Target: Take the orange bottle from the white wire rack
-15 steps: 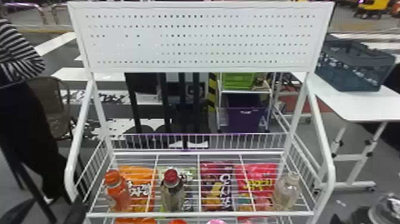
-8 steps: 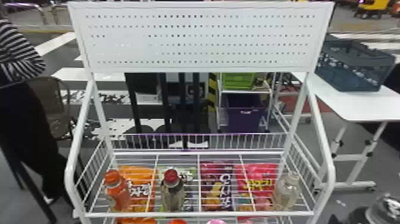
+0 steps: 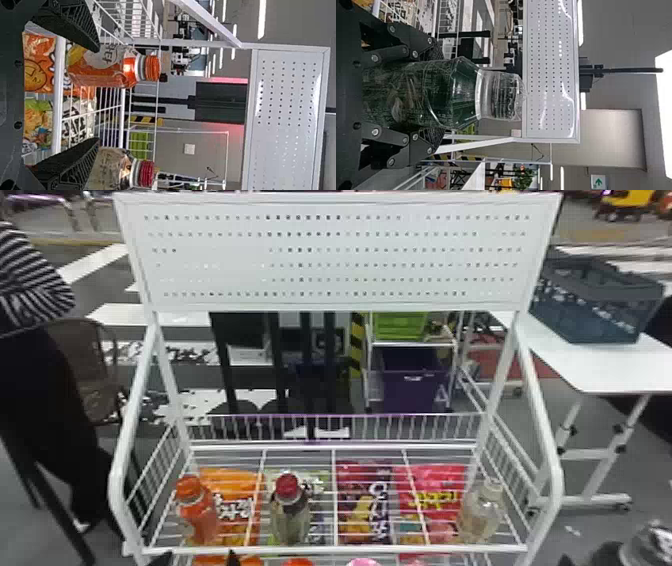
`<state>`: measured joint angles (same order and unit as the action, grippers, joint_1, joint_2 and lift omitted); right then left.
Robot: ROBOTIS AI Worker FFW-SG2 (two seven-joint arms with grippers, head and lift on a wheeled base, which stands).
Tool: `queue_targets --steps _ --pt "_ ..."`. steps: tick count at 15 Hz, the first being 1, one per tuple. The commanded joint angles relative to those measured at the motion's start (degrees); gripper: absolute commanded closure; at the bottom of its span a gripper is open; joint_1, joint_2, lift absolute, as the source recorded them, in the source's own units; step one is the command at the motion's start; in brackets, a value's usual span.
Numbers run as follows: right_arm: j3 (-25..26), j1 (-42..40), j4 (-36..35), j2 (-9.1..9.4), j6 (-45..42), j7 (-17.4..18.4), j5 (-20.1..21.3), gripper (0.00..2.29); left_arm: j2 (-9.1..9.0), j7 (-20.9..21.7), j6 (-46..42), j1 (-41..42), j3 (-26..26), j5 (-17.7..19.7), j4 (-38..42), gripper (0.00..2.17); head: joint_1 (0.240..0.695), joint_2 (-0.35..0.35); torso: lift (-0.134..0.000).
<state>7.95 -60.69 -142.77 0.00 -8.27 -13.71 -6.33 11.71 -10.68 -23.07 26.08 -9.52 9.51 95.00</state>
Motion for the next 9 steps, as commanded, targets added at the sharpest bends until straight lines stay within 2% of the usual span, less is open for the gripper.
queue_targets --steps 1,9 --pt "0.13 -0.31 -0.05 0.05 -0.2 0.0 0.0 0.95 0.07 -1.36 -0.17 -3.58 -0.76 -0.63 -3.95 0.09 0.499 0.0 0.0" --pt "1.27 -1.98 -0.23 0.05 -3.37 0.0 -1.14 0.95 -0.02 -2.68 -0.34 -12.19 -0.94 -0.28 -13.79 0.09 0.499 0.0 0.0"
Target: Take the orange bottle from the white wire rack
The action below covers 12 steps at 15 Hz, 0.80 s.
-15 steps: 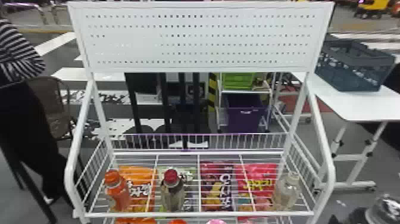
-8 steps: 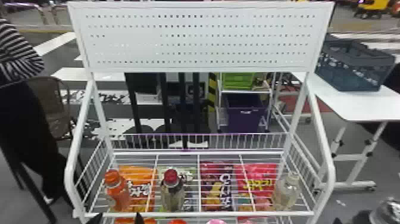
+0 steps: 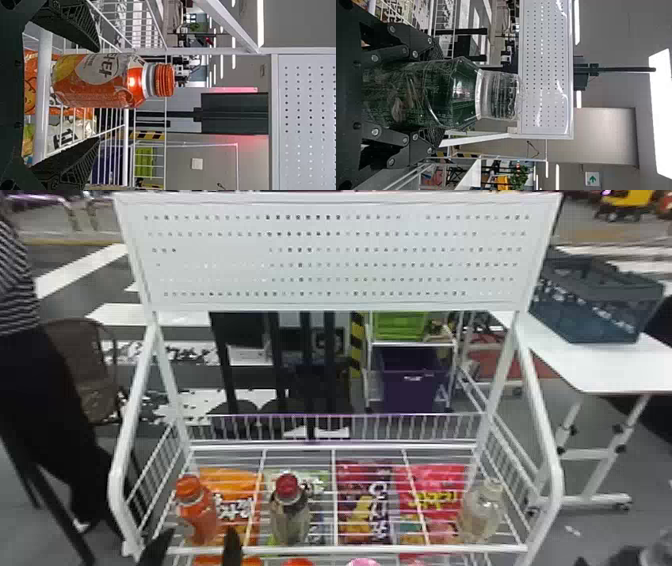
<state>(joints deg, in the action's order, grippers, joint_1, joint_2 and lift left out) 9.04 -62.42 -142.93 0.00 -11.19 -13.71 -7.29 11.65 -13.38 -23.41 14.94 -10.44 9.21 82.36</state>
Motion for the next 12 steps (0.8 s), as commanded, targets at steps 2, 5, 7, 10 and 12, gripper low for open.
queue_targets --steps 2,5,7,10,12 --pt "0.19 -0.42 -0.42 0.05 -0.45 0.0 -0.18 0.95 0.13 0.02 -0.01 -2.64 0.07 0.02 -2.55 0.09 0.499 0.0 0.0" --pt "0.36 -0.95 -0.6 0.05 -0.8 0.0 -0.18 0.95 0.22 0.11 -0.01 -5.45 0.16 0.02 -4.92 0.09 0.499 0.0 0.0" --pt "1.15 -1.56 -0.6 0.05 -1.68 0.0 -0.35 0.95 0.13 0.02 -0.01 -7.21 0.24 0.11 -6.68 0.09 0.499 0.0 0.0" --pt "2.47 -1.83 -0.68 0.05 -2.03 -0.09 -1.59 0.95 0.04 0.2 -0.01 -8.44 0.07 0.46 -8.09 0.33 0.499 0.0 0.0" --pt "2.56 -1.74 -0.51 0.05 -2.03 -0.09 -1.59 0.95 0.04 0.37 -0.01 -8.44 0.07 0.55 -8.09 1.29 0.499 0.0 0.0"
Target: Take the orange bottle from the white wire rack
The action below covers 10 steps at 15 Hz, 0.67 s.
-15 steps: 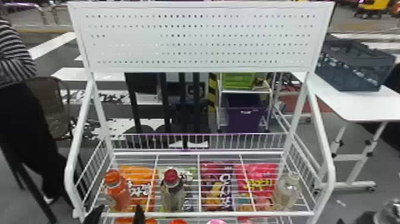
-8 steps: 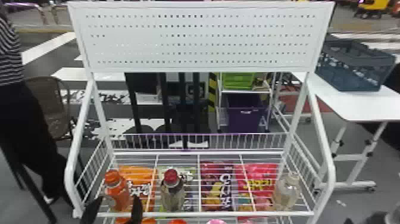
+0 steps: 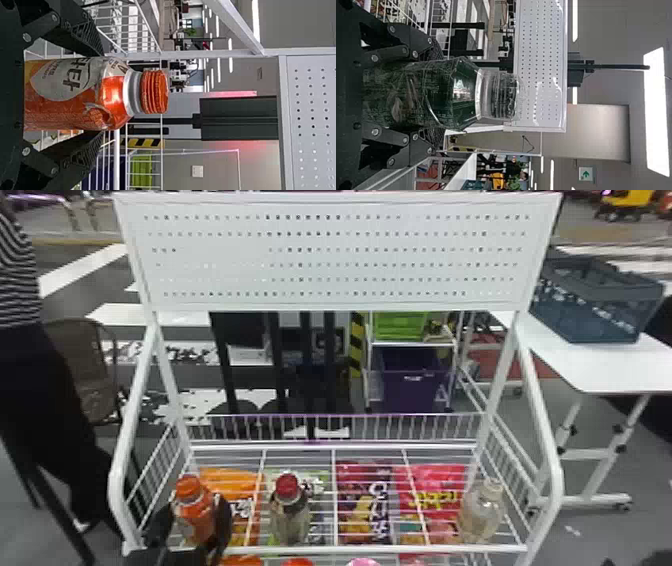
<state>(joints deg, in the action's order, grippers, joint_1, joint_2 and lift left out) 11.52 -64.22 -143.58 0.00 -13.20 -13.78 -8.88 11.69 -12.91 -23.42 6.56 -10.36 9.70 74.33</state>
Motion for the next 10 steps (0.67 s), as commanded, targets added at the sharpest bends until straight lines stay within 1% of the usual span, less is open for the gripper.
queue_targets --steps 1,2,5,6,8,10 --pt "0.0 0.32 0.15 0.05 -0.02 -0.02 0.0 0.95 0.0 -0.27 0.0 -0.05 0.08 0.06 0.2 1.9 0.499 0.0 0.0" --pt "-0.09 0.59 0.23 0.05 0.16 0.07 0.0 0.95 0.0 -0.27 0.18 0.04 0.08 0.15 0.64 2.07 0.499 0.0 0.0" --pt "-0.27 1.29 0.23 0.05 1.03 0.07 0.09 0.95 0.18 -0.36 1.58 1.88 0.52 0.15 4.07 2.1 0.499 0.0 0.0" --pt "-0.44 1.55 0.23 0.05 1.39 0.07 0.18 0.95 0.44 -0.36 2.81 3.2 0.61 0.15 6.44 2.1 0.499 0.0 0.0" --pt "-0.71 1.99 -0.03 0.05 1.91 0.07 0.44 0.95 0.97 -0.8 7.91 6.72 0.87 0.06 14.26 2.1 0.499 0.0 0.0" --pt "-0.71 2.34 -0.12 0.05 2.79 0.07 0.62 0.95 2.38 -1.15 14.41 11.99 2.45 0.76 25.34 2.1 0.499 0.0 0.0"
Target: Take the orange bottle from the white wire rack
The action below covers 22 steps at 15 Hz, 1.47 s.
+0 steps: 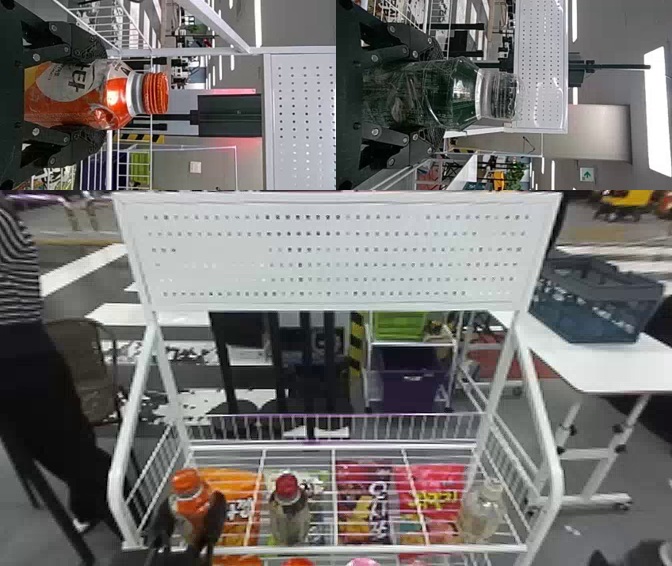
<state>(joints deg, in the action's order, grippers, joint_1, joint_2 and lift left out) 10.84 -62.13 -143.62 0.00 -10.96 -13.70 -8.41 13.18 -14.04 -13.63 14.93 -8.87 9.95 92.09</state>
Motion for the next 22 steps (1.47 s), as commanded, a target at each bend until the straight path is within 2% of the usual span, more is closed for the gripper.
queue_targets --steps 1,5,8,10,15,22 --pt "-0.03 0.25 -0.17 0.05 0.55 -0.1 0.15 0.95 1.67 -0.02 7.44 6.51 2.63 1.13 12.59 2.1 0.499 0.0 0.0" --pt "-0.3 0.43 -0.17 0.05 0.55 -0.1 0.32 0.95 3.34 1.38 15.7 17.06 9.13 3.06 29.91 2.1 0.499 0.0 0.0" --pt "-1.09 0.43 -0.17 0.05 0.55 -0.1 0.67 0.95 3.43 2.79 16.58 23.03 13.53 4.38 36.94 2.1 0.499 0.0 0.0" --pt "-1.17 0.16 -0.17 0.05 0.55 -0.1 0.76 0.95 2.99 3.93 16.23 25.23 15.99 5.7 38.43 2.1 0.499 0.0 0.0" --pt "-1.35 -0.1 -0.17 0.05 0.38 -0.1 0.76 0.95 2.2 5.16 14.82 28.75 19.86 5.96 39.93 2.09 0.499 0.0 0.0" --pt "-2.05 -0.19 0.19 0.05 0.02 -0.1 0.94 0.95 1.93 5.07 14.82 28.4 20.47 6.4 40.54 2.09 0.499 0.0 0.0"
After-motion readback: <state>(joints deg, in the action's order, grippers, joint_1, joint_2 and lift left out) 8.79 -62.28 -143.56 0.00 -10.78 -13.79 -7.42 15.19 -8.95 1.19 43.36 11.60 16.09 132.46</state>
